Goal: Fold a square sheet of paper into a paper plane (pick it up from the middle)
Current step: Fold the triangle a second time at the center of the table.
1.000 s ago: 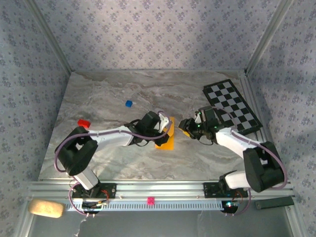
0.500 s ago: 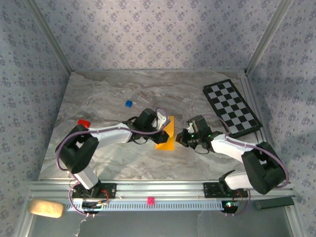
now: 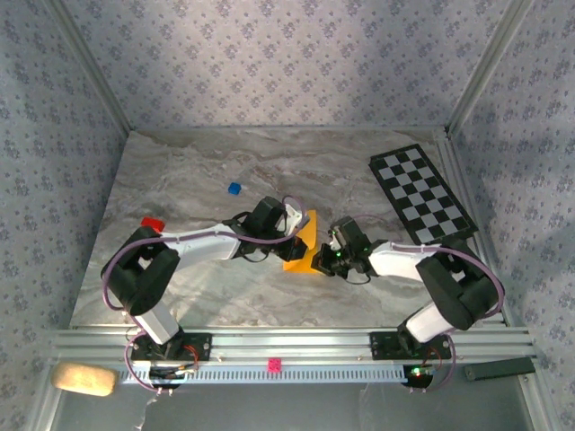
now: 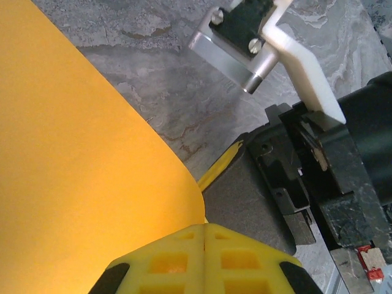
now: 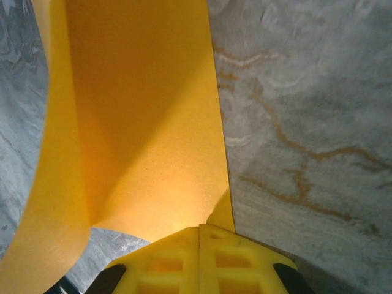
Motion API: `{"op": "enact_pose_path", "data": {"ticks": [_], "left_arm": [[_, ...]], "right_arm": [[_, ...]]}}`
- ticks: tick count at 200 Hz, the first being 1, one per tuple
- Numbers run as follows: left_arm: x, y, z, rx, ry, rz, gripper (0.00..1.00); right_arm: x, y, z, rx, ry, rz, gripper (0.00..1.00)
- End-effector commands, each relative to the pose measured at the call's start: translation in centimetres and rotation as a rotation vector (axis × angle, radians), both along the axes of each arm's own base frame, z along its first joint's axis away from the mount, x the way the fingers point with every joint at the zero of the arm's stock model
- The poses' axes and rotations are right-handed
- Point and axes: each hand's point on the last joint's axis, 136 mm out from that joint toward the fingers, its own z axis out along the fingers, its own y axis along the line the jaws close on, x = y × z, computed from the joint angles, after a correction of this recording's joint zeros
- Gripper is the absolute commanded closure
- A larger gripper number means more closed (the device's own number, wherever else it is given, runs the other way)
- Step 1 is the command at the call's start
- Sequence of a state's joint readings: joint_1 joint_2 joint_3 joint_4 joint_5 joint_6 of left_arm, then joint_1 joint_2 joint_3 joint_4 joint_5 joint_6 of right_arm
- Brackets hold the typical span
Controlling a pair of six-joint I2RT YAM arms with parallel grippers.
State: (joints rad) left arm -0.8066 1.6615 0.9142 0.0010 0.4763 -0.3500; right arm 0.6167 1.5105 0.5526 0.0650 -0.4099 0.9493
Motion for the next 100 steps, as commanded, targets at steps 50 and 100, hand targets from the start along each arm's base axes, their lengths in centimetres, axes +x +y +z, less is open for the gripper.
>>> {"op": "enact_pose_path", "data": {"ticks": [50, 100], "left_arm": [[2.8, -0.4, -0.5, -0.041, 0.052, 0.046, 1.0], [4.0, -0.7, -1.5, -0.031, 0.045, 0.055, 1.0]], "right_arm": [[-0.2, -3.9, -1.7, -0.162, 0.052, 0.009, 0.98], [0.8, -3.2, -0.3, -0.127, 0.026, 0.046, 0.96]]}}
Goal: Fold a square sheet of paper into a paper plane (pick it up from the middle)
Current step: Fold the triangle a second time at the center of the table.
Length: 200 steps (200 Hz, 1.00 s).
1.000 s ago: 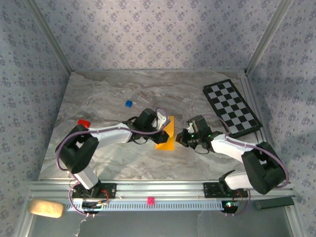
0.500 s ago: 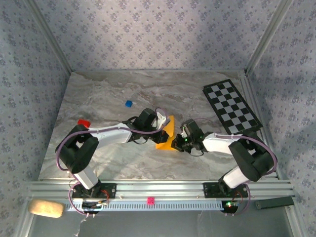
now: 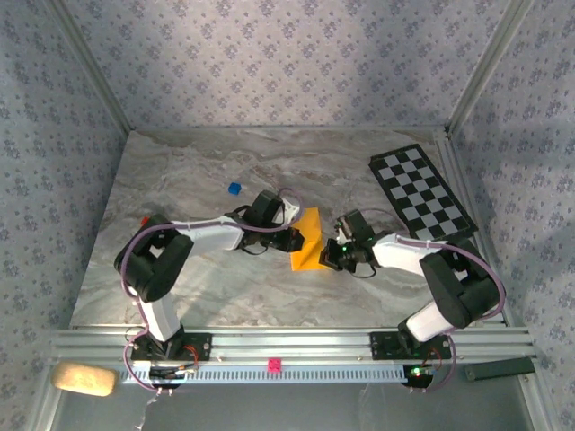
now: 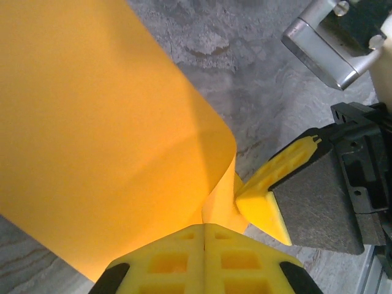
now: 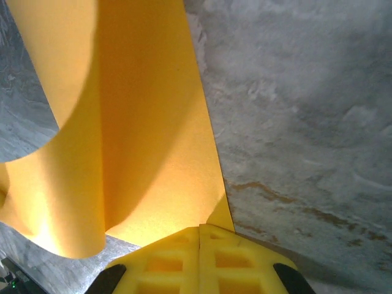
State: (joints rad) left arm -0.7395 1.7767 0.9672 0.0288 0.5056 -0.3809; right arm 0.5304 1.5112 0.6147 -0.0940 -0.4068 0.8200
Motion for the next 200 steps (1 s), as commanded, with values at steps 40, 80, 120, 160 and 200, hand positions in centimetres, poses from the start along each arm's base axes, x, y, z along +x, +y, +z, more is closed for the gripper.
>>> {"op": "enact_pose_path", "data": {"ticks": [40, 80, 120, 160, 200], "left_arm": [[1.4, -1.0, -0.2, -0.008, -0.032, -0.006, 1.0], [1.6, -0.9, -0.8, 0.011, -0.038, -0.002, 1.0], [1.5, -1.0, -0.8, 0.003, -0.031, -0.006, 1.0], [1.1, -1.4, -0.5, -0.024, 0.003, -0.025, 0.92], [0.7, -1.6, -0.7, -0.042, 0.036, -0.036, 0.79]], "right_arm": [[0.2, -0.1, 0.6, -0.029, 0.005, 0.039, 0.95], [0.7, 1.3, 2.0, 0.019, -0.031, 0.057, 0.93], [1.2, 2.5, 1.9, 0.056, -0.024, 0.053, 0.93], [1.8, 3.3, 1.8, 0.085, -0.024, 0.042, 0.93], [2.0, 3.5, 1.5, 0.093, -0.018, 0.033, 0.93]]}}
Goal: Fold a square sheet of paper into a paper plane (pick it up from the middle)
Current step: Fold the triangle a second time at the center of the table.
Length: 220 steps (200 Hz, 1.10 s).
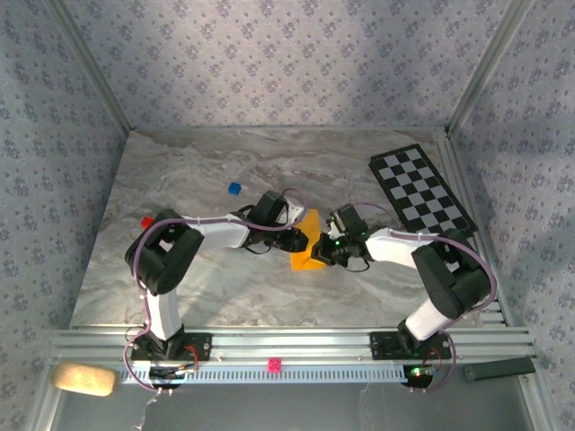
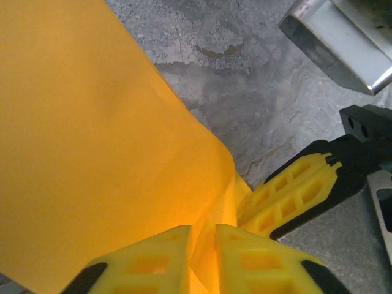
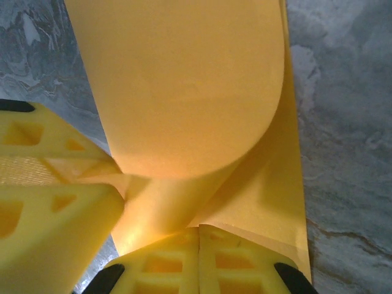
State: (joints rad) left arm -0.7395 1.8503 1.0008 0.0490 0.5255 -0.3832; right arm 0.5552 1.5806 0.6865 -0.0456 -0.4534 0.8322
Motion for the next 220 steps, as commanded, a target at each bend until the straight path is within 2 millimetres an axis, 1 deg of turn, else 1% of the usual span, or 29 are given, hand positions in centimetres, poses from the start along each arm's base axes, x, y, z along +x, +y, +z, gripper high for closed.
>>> {"op": "enact_pose_path", "data": {"ticks": [1, 15, 36, 63, 78, 103, 140, 157, 195, 220], "left_arm": [[0.3, -0.7, 0.7, -0.044, 0.011, -0.024, 0.79], [0.3, -0.7, 0.7, -0.05, 0.016, -0.021, 0.78], [0.5, -0.5, 0.8, -0.06, 0.016, -0.011, 0.81], [0.7, -0.5, 1.2, -0.076, 0.021, -0.01, 0.82], [0.7, -0.5, 1.3, -0.085, 0.027, -0.013, 0.77], [0.6, -0.4, 1.3, -0.094, 0.032, -0.01, 0.73], [0.5, -0.4, 1.5, -0.112, 0.041, -0.015, 0.73], [0.5, -0.6, 1.7, -0.122, 0.044, -0.022, 0.75], [0.5, -0.4, 1.6, -0.118, 0.048, -0.026, 0.9], [0.7, -0.2, 1.6, -0.119, 0.046, -0.02, 0.96]], "right_arm": [[0.6, 0.9, 0.6, 0.03, -0.002, -0.005, 0.93], [0.7, 0.8, 0.6, 0.031, -0.003, -0.007, 0.93], [0.6, 0.7, 0.4, 0.028, 0.002, -0.008, 0.93], [0.5, 0.6, 0.2, 0.022, 0.006, -0.012, 0.93], [0.6, 0.6, 0.2, 0.022, 0.008, -0.012, 0.93], [0.6, 0.5, 0.3, 0.023, 0.008, -0.014, 0.93], [0.7, 0.5, 0.3, 0.023, 0.009, -0.015, 0.93], [0.7, 0.5, 0.2, 0.022, 0.011, -0.018, 0.93], [0.7, 0.5, 0.2, 0.022, 0.012, -0.018, 0.93], [0.8, 0.3, 0.3, 0.017, 0.011, -0.023, 0.93]]}}
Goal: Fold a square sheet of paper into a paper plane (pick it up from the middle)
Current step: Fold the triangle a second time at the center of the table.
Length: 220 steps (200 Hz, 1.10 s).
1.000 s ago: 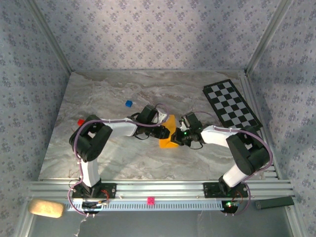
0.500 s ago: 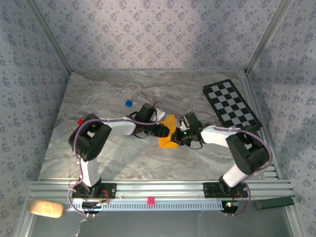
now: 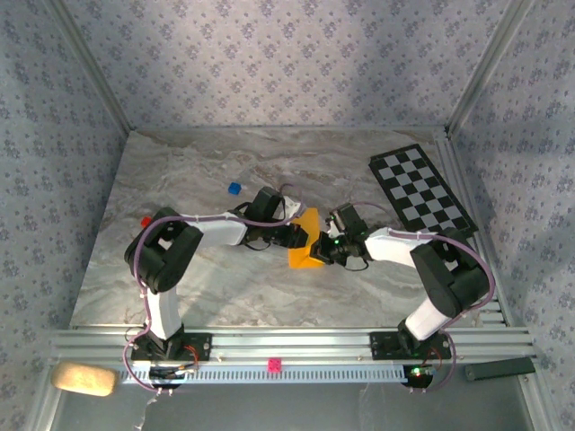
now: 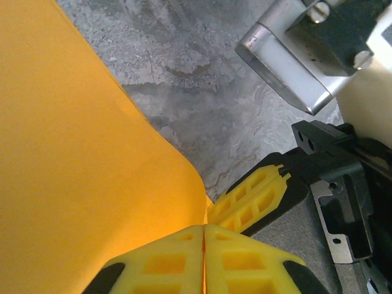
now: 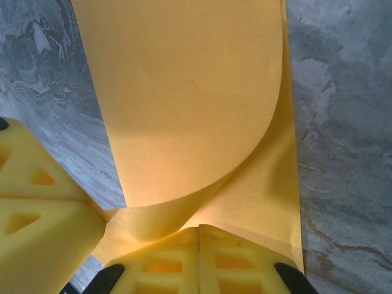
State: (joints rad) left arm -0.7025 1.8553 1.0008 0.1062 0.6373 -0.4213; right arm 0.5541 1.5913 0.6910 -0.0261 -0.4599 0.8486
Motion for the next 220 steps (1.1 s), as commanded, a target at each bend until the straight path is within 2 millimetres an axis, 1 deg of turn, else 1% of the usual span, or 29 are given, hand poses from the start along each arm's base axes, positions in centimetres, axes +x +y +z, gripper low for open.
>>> {"op": "enact_pose_path", "data": {"ticks": [1, 21, 49, 95, 169, 220], "left_arm": [[0.3, 0.1, 0.3, -0.02, -0.001, -0.008, 0.97], [0.6, 0.3, 0.5, -0.021, -0.013, 0.0, 1.0], [1.0, 0.3, 0.8, -0.016, -0.028, 0.009, 1.0], [1.6, 0.7, 0.1, 0.018, -0.045, 0.016, 1.0], [2.9, 1.1, -0.5, 0.081, -0.094, 0.027, 1.0], [2.9, 1.3, -1.6, 0.112, -0.084, 0.014, 1.0]], "right_arm": [[0.4, 0.0, 0.2, 0.002, 0.01, -0.013, 0.93], [0.3, -0.3, 0.0, -0.015, 0.013, -0.013, 0.93], [0.0, -1.1, -0.7, -0.063, 0.02, -0.016, 0.93], [-1.2, -2.6, -2.2, -0.165, 0.07, 0.016, 0.94], [-1.6, -3.3, -2.0, -0.208, 0.075, 0.059, 0.95], [-1.5, -3.3, -1.7, -0.196, 0.072, 0.061, 0.94]]}}
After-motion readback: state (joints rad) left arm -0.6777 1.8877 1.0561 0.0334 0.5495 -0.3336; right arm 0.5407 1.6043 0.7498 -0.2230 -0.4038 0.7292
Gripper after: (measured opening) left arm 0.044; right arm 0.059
